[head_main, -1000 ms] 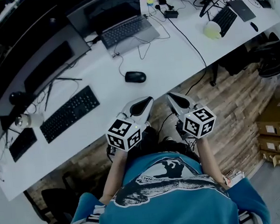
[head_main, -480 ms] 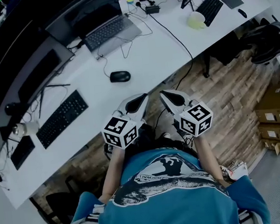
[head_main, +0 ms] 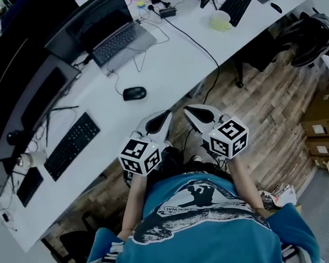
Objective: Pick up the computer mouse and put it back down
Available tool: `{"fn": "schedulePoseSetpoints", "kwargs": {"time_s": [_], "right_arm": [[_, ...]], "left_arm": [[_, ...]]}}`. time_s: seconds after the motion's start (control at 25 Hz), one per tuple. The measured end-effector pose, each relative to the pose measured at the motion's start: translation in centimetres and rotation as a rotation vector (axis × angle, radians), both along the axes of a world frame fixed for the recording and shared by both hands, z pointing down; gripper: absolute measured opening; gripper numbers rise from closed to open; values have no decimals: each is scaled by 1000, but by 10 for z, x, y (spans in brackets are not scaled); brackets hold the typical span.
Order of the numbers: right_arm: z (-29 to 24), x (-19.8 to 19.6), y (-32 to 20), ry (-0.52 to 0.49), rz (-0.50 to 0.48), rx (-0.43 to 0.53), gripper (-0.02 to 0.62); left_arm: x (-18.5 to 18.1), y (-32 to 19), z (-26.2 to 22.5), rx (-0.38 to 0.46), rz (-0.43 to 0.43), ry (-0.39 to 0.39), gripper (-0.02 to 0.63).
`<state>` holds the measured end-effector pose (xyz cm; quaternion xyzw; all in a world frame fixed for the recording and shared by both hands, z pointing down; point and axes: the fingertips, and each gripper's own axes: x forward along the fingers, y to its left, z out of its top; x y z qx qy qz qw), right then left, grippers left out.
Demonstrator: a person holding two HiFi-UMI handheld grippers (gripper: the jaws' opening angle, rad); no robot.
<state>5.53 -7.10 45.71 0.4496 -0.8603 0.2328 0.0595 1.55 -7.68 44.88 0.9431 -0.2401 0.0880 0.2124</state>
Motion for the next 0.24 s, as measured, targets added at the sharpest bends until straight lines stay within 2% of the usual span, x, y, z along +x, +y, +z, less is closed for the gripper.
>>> {"fn": "schedulePoseSetpoints", "kwargs": {"time_s": [0.24], "right_arm": [[-1, 1, -2, -10, 2, -2, 2]], "left_arm": [[3, 2, 2, -2, 15, -14, 17]]}}
